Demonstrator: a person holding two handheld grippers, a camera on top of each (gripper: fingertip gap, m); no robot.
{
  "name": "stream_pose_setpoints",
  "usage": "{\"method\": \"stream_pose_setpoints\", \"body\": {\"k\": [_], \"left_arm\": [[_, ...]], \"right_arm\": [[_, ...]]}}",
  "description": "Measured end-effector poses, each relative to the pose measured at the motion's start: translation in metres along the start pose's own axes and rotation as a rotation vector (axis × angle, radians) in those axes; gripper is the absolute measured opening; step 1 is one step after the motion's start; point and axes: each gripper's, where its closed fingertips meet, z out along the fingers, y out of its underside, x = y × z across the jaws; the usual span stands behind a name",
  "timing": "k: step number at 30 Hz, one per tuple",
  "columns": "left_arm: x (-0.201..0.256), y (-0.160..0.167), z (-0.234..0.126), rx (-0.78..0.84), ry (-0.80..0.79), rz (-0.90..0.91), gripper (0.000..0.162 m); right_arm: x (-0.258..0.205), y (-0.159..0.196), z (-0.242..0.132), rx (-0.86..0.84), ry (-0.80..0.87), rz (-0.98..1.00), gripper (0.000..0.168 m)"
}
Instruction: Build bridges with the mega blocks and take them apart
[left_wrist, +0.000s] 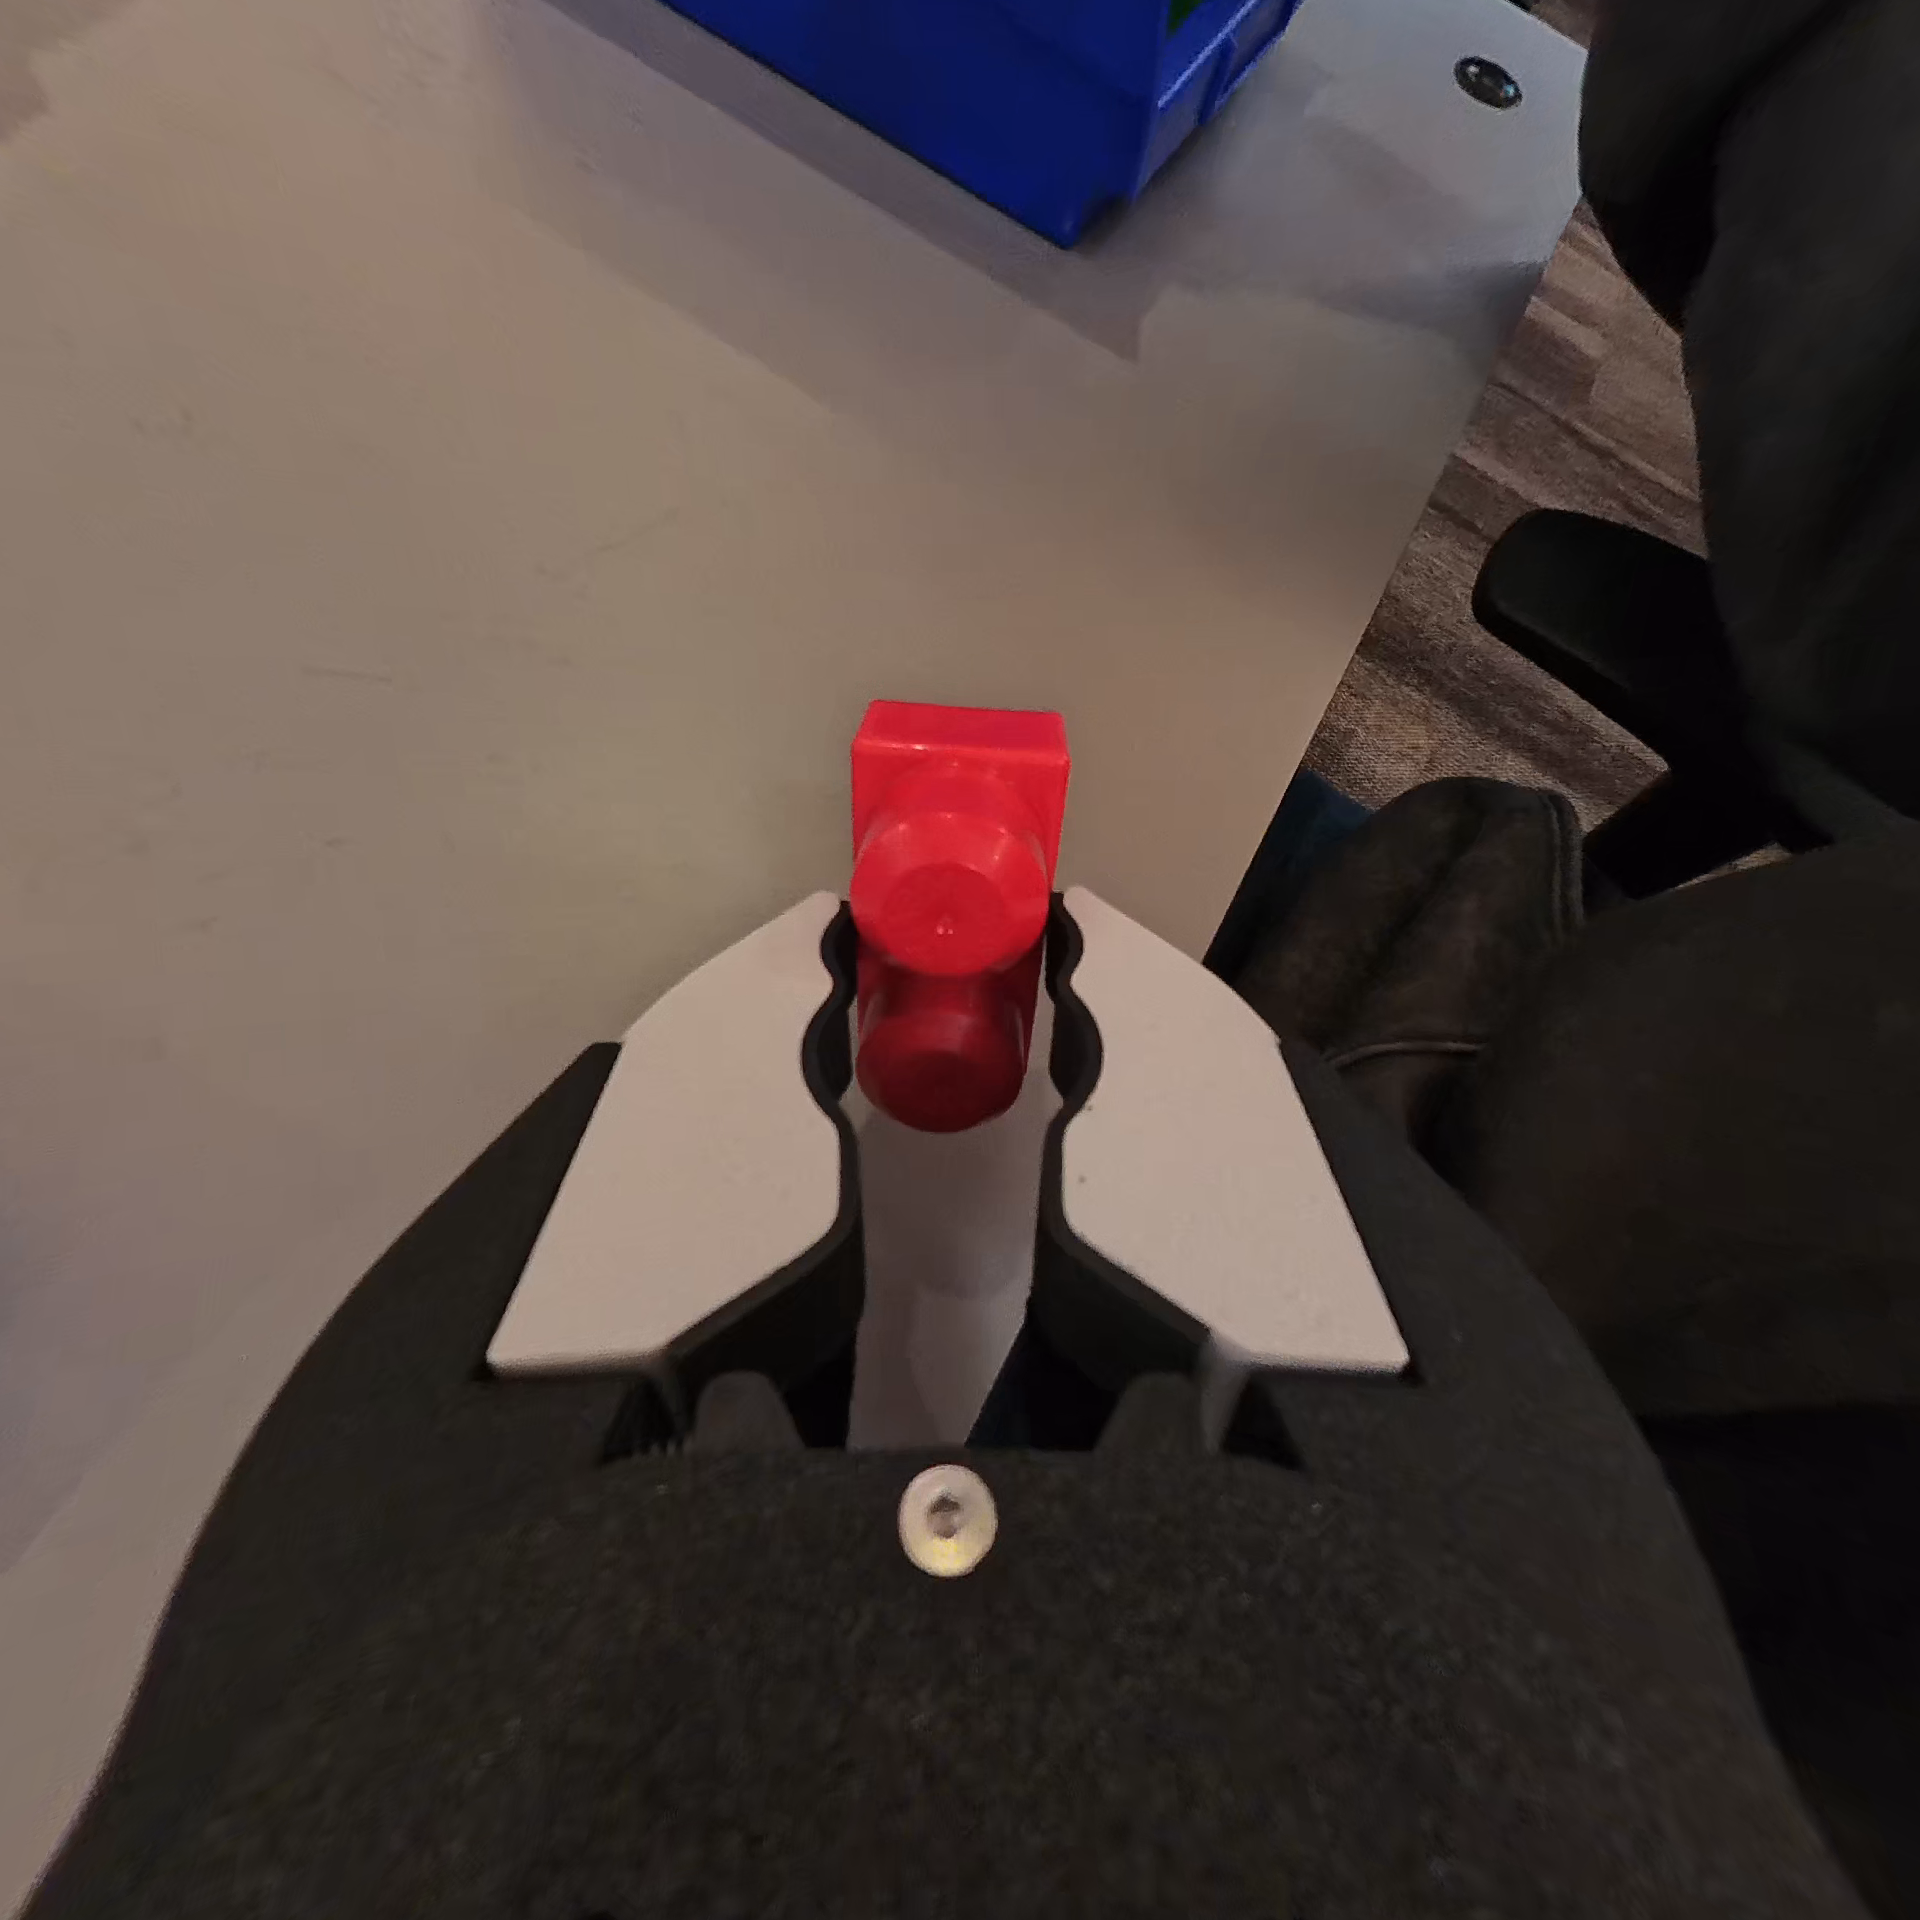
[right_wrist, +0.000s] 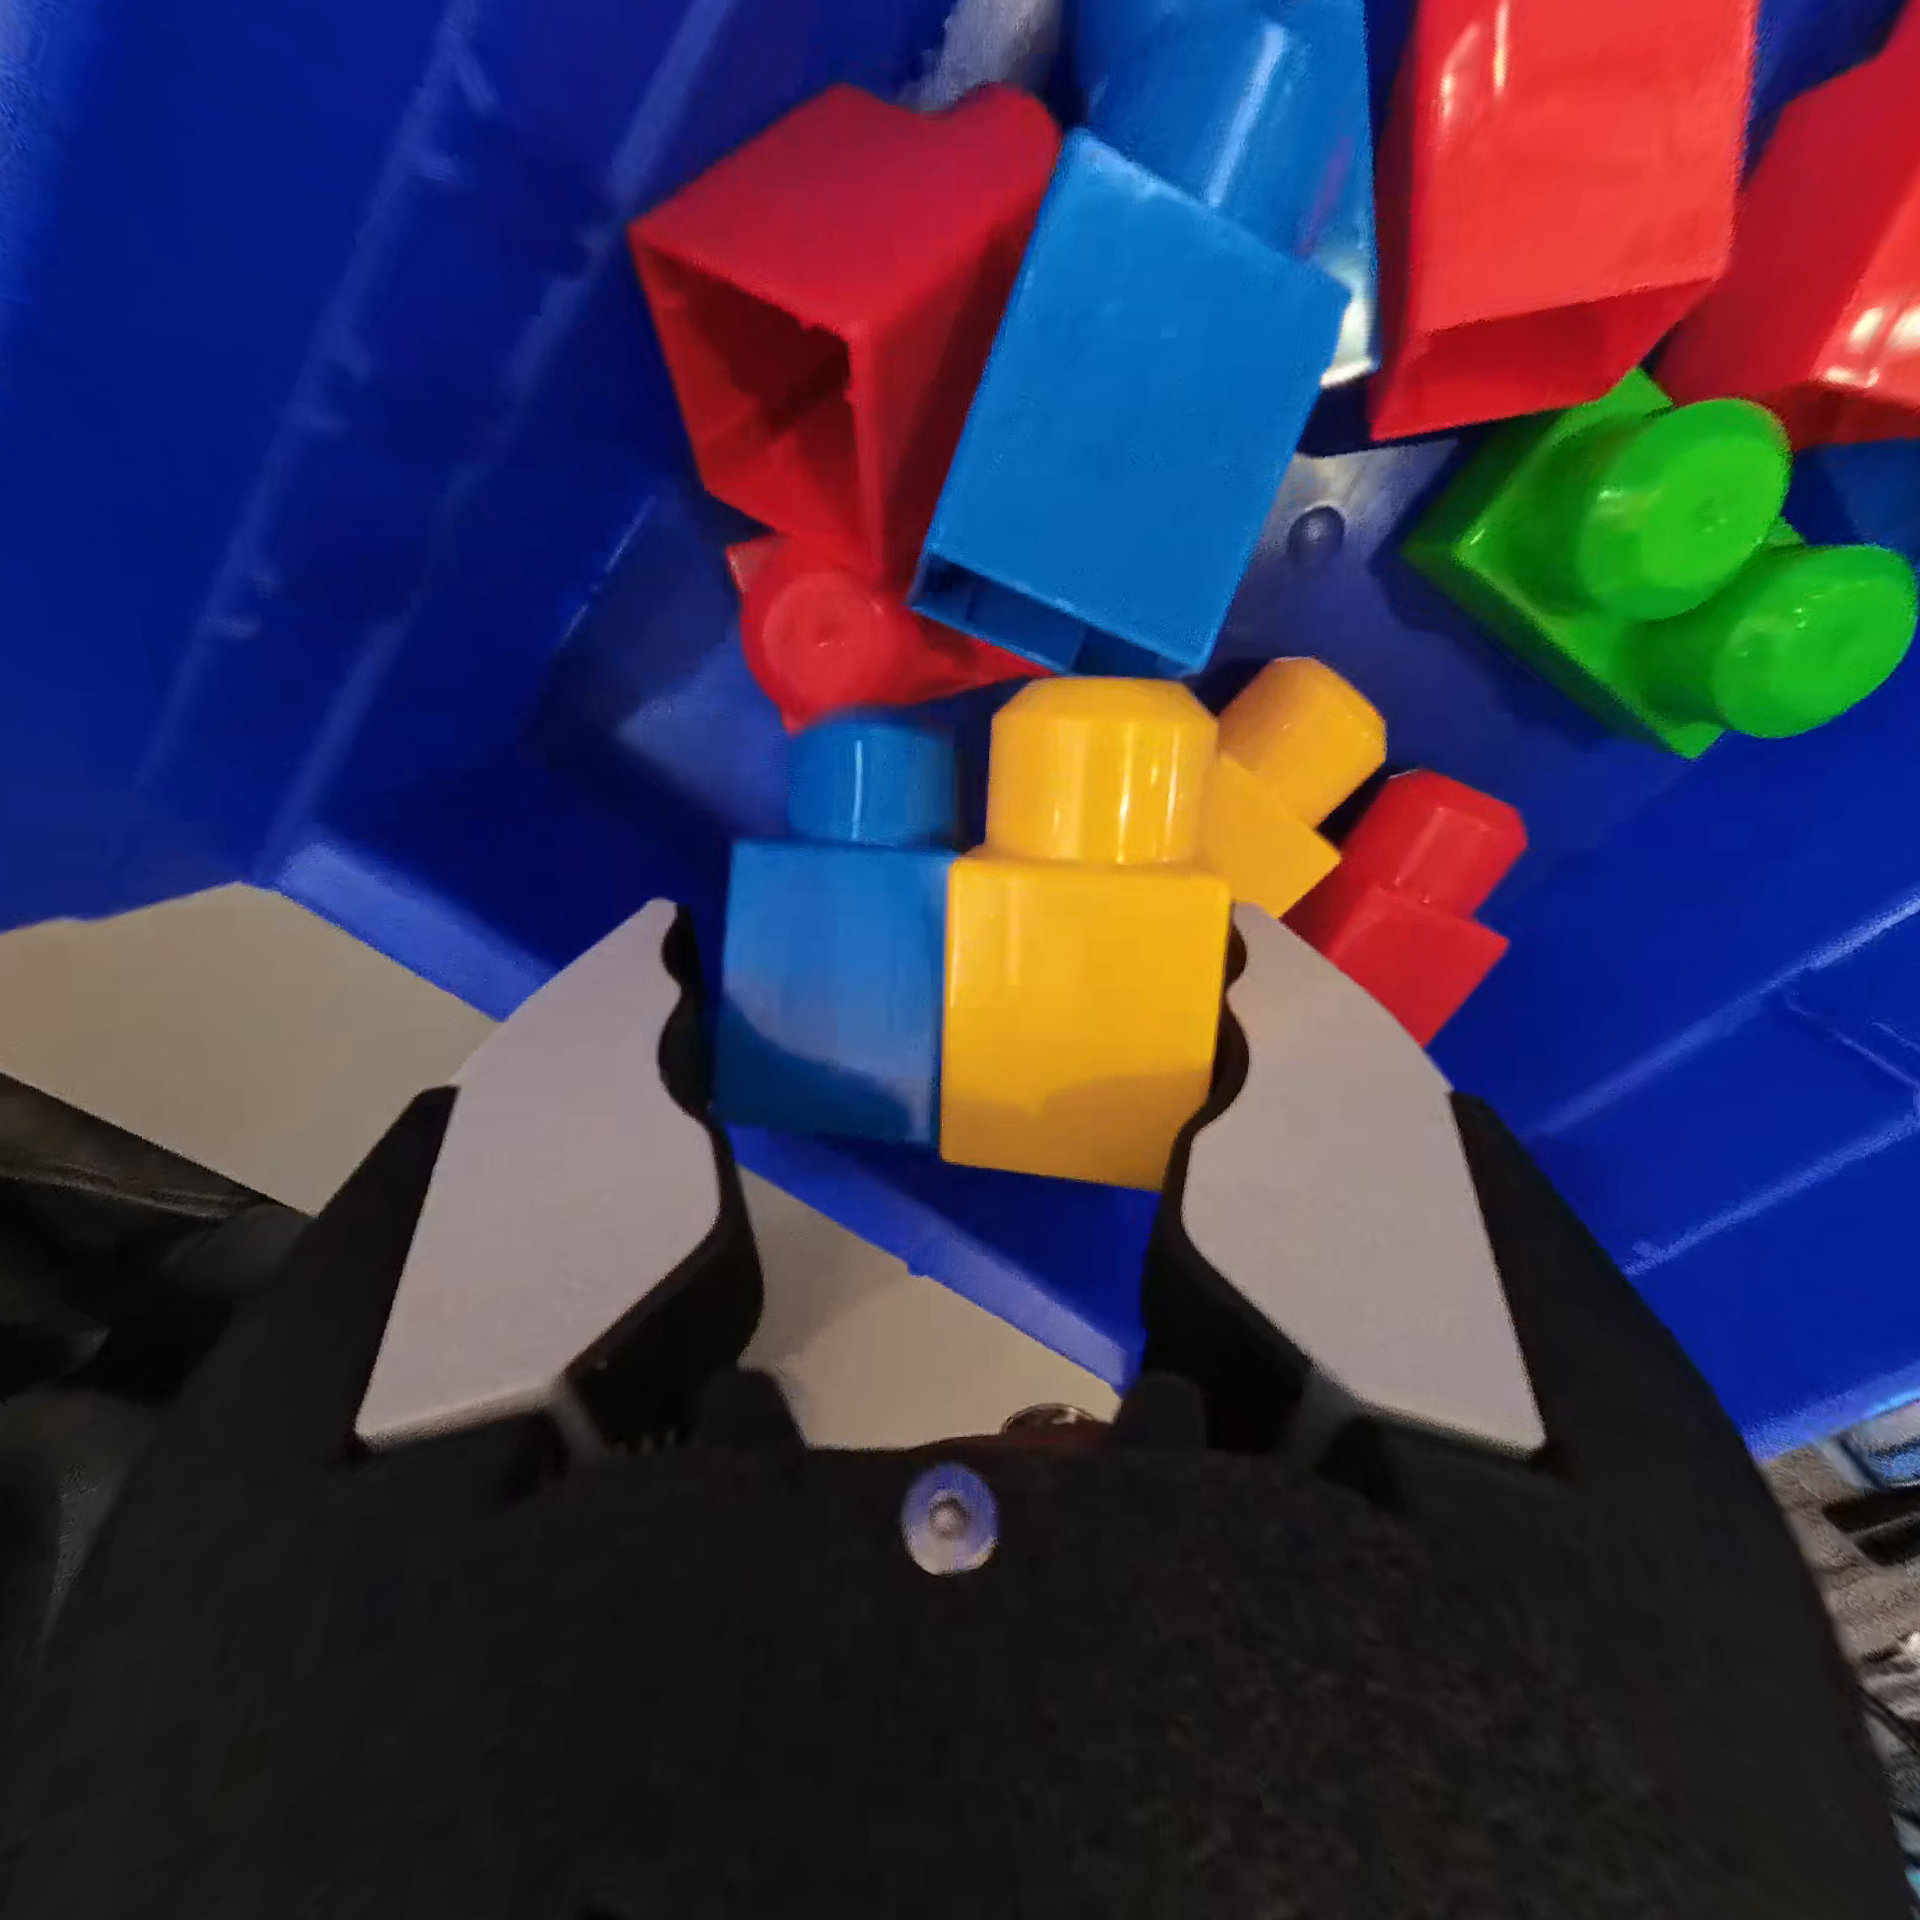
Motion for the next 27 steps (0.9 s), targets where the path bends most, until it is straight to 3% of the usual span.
{"method": "stream_pose_setpoints", "body": {"k": [4, 7, 11, 13, 16, 18, 19, 21, 24, 27], "left_arm": [[-0.001, 0.004, 0.001, -0.014, -0.012, 0.007, 0.034], [-0.004, 0.006, -0.001, -0.015, -0.017, -0.002, 0.034], [-0.007, 0.008, 0.0, -0.025, -0.022, -0.009, 0.034], [-0.009, 0.008, 0.002, -0.034, -0.03, -0.004, 0.034], [-0.013, 0.009, 0.005, -0.052, -0.056, 0.011, 0.034], [-0.018, 0.009, 0.007, -0.07, -0.07, 0.014, 0.034], [-0.021, 0.008, 0.008, -0.08, -0.078, 0.013, 0.034], [-0.028, 0.002, 0.009, -0.101, -0.098, 0.011, 0.034], [-0.045, -0.015, 0.014, -0.165, -0.138, 0.065, 0.034], [-0.076, -0.028, 0.032, -0.363, -0.176, 0.115, 0.034]], "right_arm": [[-0.001, -0.003, -0.009, 0.056, -0.001, 0.0, 0.102], [-0.002, -0.004, -0.044, 0.175, 0.105, -0.012, 0.099], [-0.046, -0.033, -0.117, 0.621, 0.173, -0.057, 0.091], [-0.101, -0.05, -0.137, 0.882, 0.07, -0.125, 0.085], [-0.209, -0.055, -0.119, 1.106, -0.321, -0.215, 0.08], [-0.266, -0.05, -0.087, 1.087, -0.595, -0.211, 0.078], [-0.28, -0.048, -0.067, 1.046, -0.646, -0.195, 0.078], [-0.291, -0.047, -0.041, 1.002, -0.658, -0.137, 0.075], [-0.304, -0.042, -0.036, 0.998, -0.663, -0.15, 0.069], [-0.305, -0.043, -0.029, 0.98, -0.615, -0.164, 0.068]]}}
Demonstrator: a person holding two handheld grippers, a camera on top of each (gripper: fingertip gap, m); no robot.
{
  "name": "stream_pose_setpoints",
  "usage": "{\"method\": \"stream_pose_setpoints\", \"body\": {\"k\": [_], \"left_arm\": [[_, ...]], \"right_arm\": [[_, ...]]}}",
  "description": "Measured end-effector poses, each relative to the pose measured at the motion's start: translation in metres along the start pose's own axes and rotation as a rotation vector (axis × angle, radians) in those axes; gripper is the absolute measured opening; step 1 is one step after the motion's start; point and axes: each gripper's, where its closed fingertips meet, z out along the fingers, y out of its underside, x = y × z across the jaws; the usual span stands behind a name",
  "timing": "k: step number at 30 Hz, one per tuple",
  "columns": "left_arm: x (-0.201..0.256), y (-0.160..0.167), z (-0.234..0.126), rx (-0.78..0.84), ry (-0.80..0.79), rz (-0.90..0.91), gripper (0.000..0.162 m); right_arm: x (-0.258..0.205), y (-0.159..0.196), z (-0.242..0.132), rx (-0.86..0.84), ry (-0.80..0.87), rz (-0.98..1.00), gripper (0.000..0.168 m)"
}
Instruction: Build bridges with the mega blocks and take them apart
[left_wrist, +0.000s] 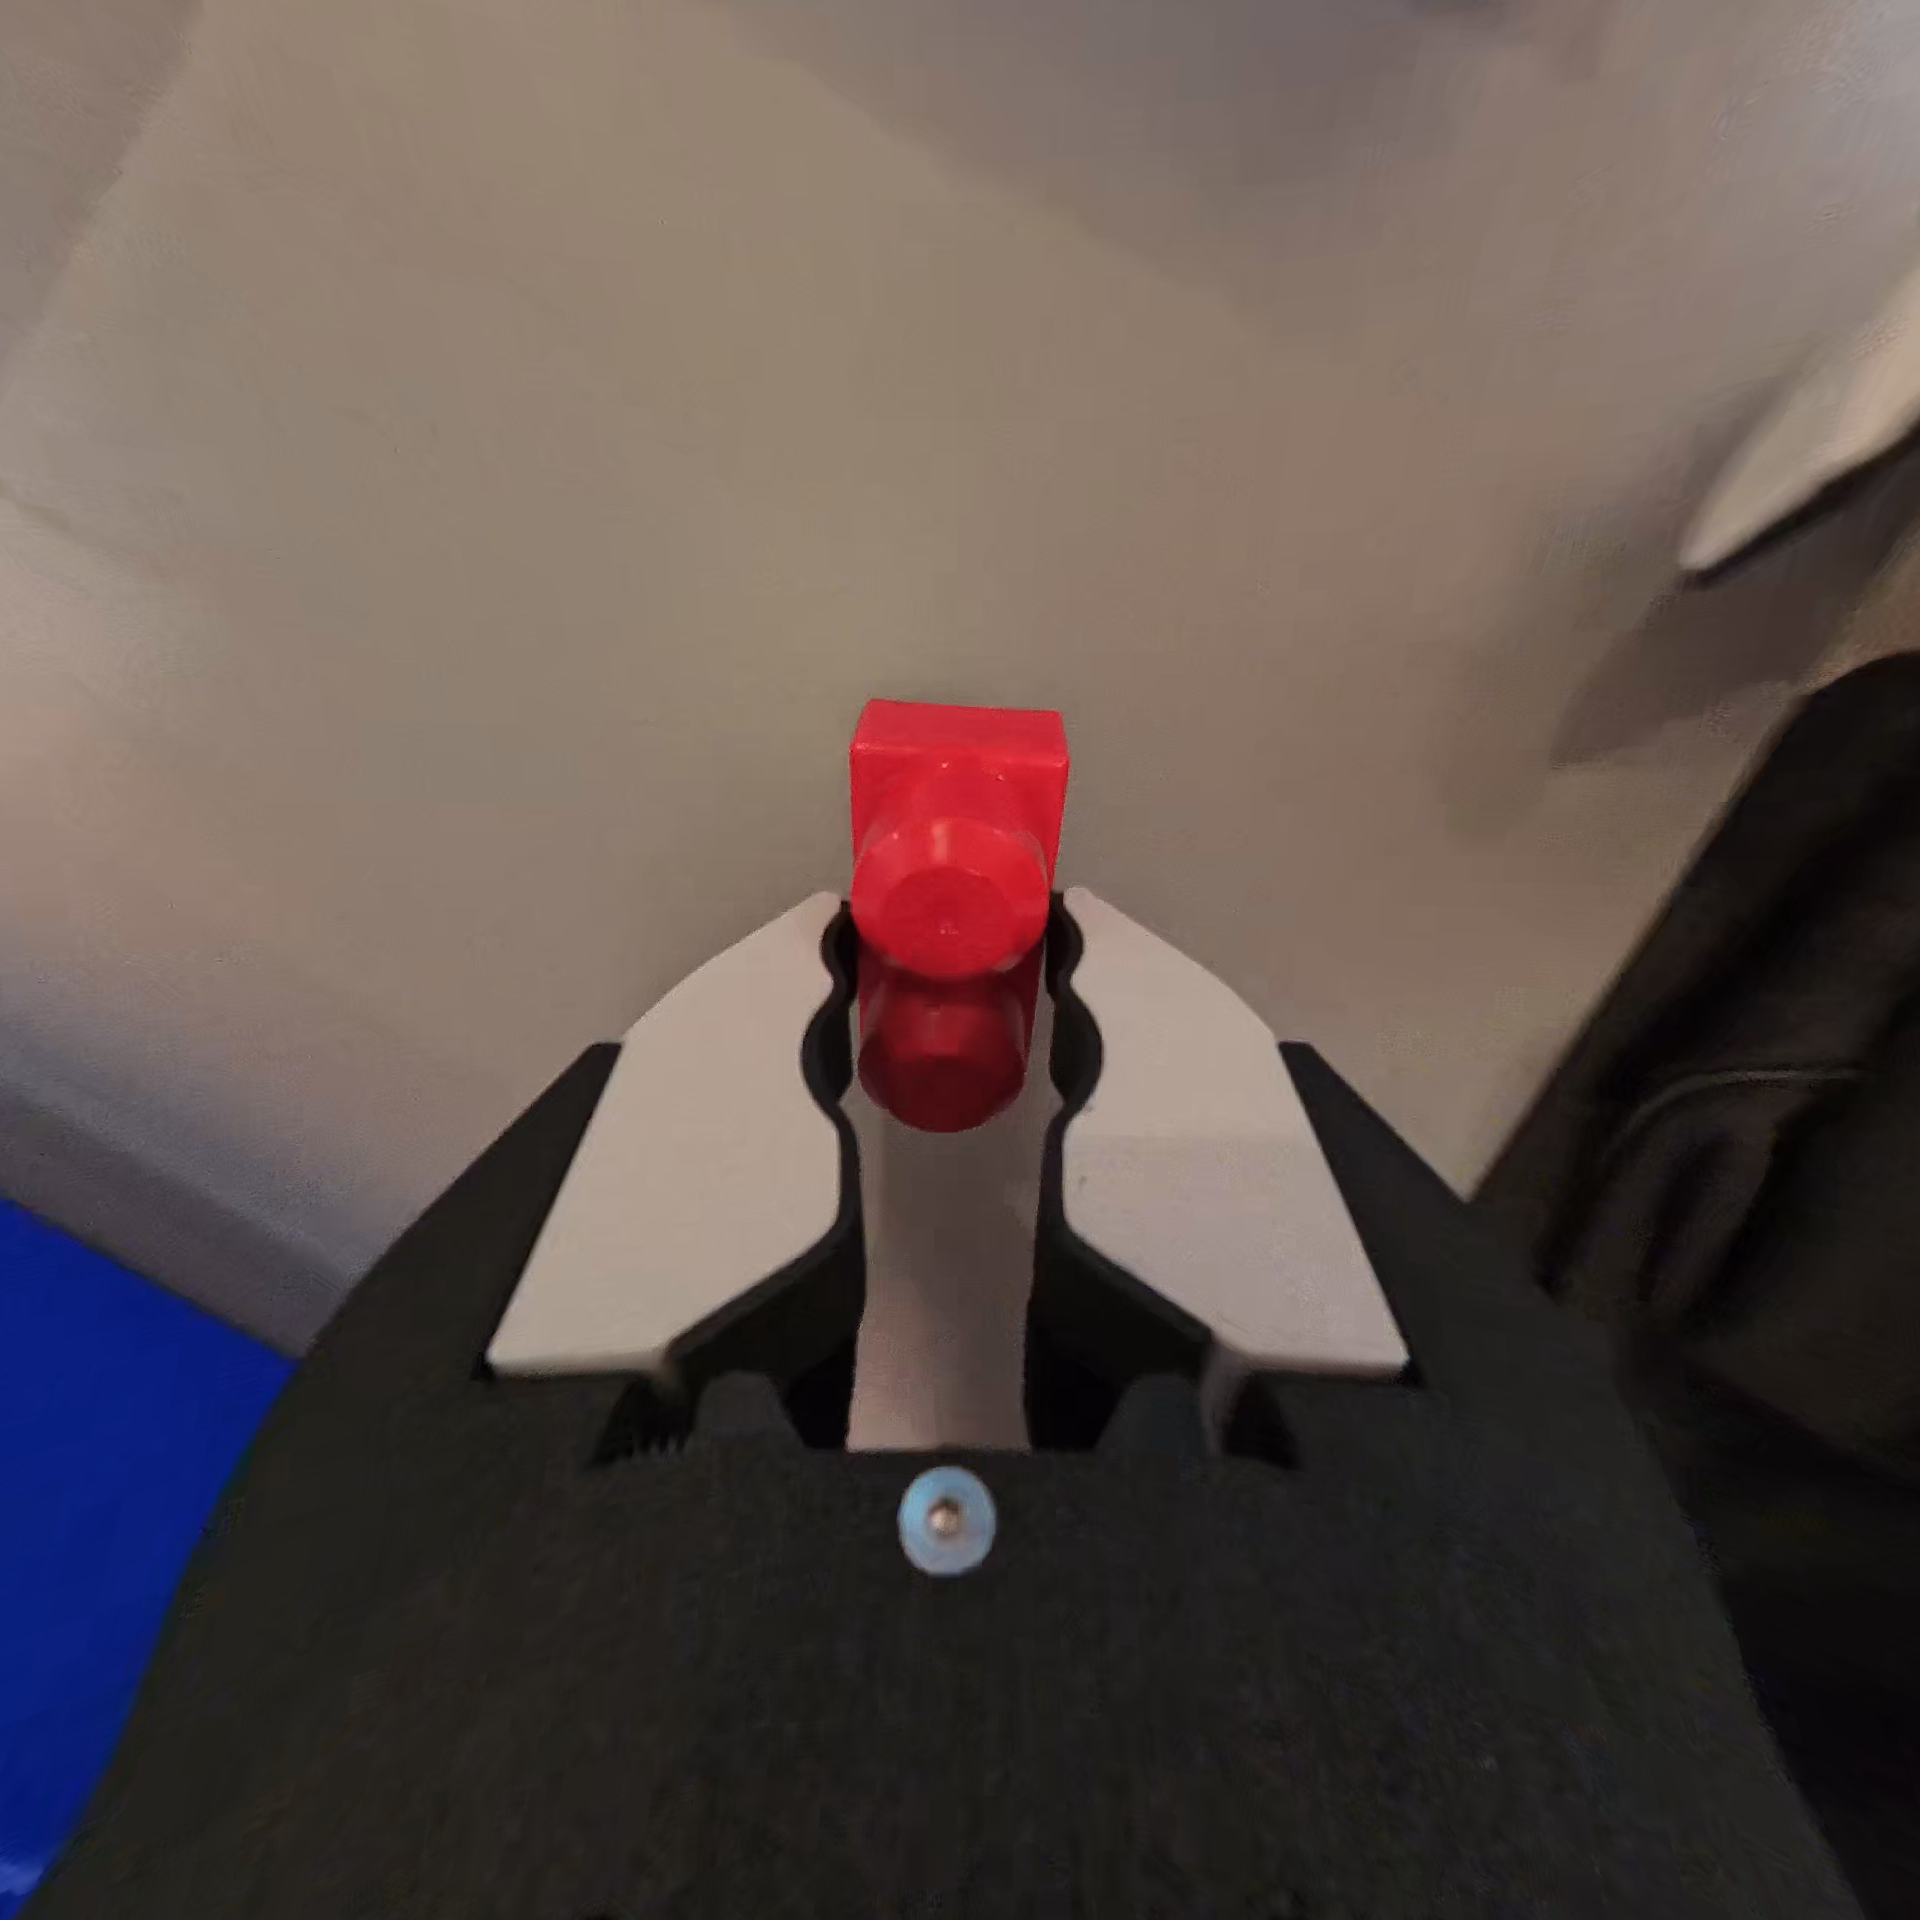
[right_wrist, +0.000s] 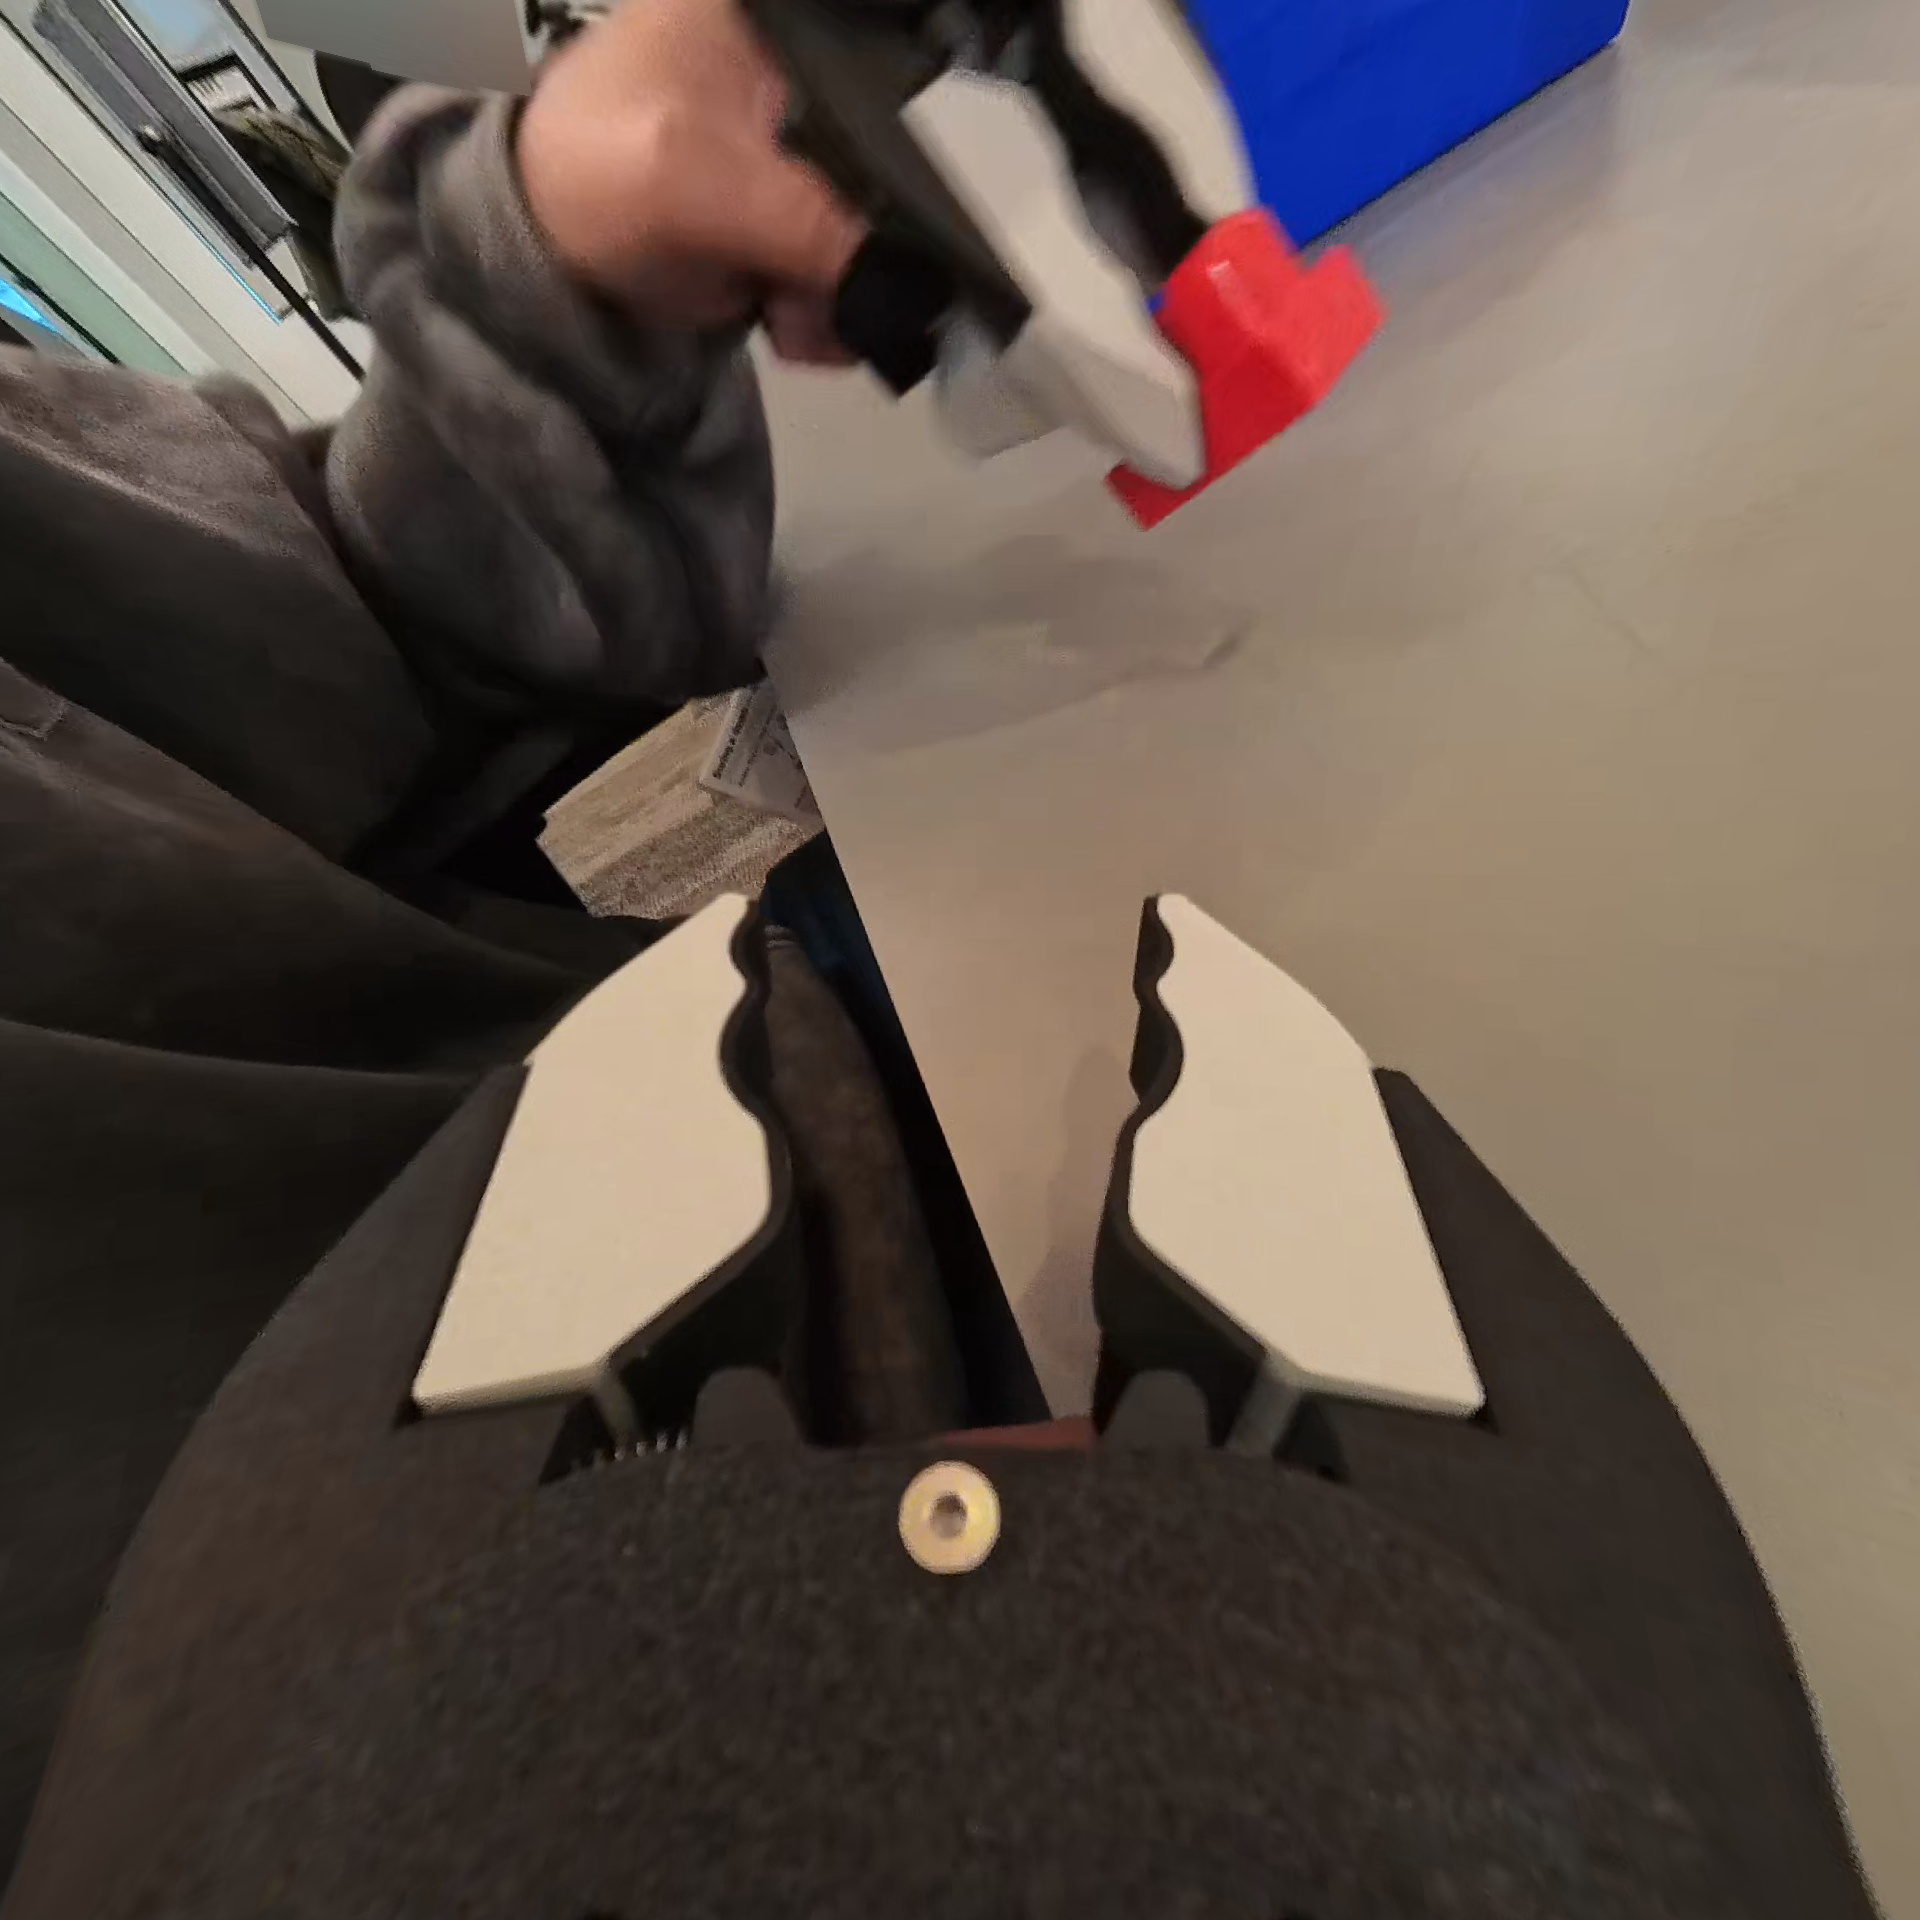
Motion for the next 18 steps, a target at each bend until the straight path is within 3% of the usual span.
{"method": "stream_pose_setpoints", "body": {"k": [4, 7, 11, 18], "left_arm": [[-0.036, -0.023, 0.036, -0.25, -0.037, 0.08, 0.034], [-0.057, -0.047, 0.054, -0.284, -0.082, 0.108, 0.034], [-0.06, -0.058, 0.068, -0.334, -0.024, 0.114, 0.034], [-0.068, -0.057, 0.088, -0.403, -0.01, 0.142, 0.034]], "right_arm": [[-0.002, 0.001, 0.003, -0.011, 0.018, -0.027, 0.067], [0.001, 0.005, 0.004, -0.022, 0.048, -0.037, 0.066], [0.007, 0.011, -0.001, -0.034, 0.086, -0.044, 0.066], [0.014, 0.011, -0.008, -0.023, 0.115, -0.033, 0.065]]}}
